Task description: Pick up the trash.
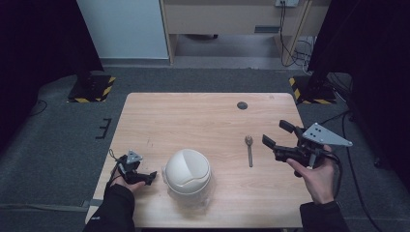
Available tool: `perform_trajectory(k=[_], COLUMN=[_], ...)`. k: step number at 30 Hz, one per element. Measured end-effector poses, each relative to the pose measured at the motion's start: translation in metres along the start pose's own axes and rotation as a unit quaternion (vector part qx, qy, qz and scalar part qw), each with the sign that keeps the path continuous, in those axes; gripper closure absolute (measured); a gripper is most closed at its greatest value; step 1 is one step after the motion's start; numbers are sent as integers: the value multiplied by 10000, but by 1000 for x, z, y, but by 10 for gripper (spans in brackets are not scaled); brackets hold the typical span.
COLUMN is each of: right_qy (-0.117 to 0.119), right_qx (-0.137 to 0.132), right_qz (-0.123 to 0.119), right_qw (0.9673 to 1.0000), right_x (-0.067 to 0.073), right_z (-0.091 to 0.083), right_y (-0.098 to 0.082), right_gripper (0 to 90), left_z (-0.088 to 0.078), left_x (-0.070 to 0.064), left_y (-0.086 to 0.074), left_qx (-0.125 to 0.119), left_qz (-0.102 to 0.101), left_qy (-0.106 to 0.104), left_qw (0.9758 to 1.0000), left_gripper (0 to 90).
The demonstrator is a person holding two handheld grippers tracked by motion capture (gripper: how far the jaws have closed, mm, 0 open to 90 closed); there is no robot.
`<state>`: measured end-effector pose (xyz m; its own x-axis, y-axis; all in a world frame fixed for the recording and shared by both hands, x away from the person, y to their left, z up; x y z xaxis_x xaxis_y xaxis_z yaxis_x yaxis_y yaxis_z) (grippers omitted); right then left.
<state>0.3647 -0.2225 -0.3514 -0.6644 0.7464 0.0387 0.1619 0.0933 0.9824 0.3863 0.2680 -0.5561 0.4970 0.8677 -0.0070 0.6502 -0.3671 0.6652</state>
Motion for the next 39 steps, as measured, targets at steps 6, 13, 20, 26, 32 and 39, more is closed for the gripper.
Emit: perform_trajectory(k=[6,13,20,26,32,39], right_qy=[322,760,1265,1629,1944,2160], right_qx=[-95,-64,181,390,559,849], right_qz=[-105,-152,-109,-104,16,42], right_qw=[9994,9970,9917,9858,9793,9727], right_x=[20,46,73,95,111,127], right_z=[10,36,55,63,73,89], right_y=[16,24,13,-4,-18,-39], right_gripper=[190,190,196,202,210,217], left_z=[0,1,1,1,1,1], left_x=[0,0,0,0,0,0], left_y=[0,-1,-1,-1,-1,0], left_qx=[-32,-55,-61,-70,-69,-66], left_qz=[-2,3,6,10,11,12], left_qy=[9,2,3,3,-4,-3], left_qw=[10000,10000,10000,10000,10000,10000], left_gripper=[0,0,0,0,0,0])
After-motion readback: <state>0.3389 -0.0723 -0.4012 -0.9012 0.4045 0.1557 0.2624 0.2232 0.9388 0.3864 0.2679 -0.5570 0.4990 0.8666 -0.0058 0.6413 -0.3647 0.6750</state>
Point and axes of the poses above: each handheld gripper's, and its own axes: z roughly forward along the jaws, y roughly out of its top, x roughly to its left, the point moved 3 cm from there along z, roughly forward along the jaws, and after that the axes turned 1 degree about x, right-handed, at the moved point
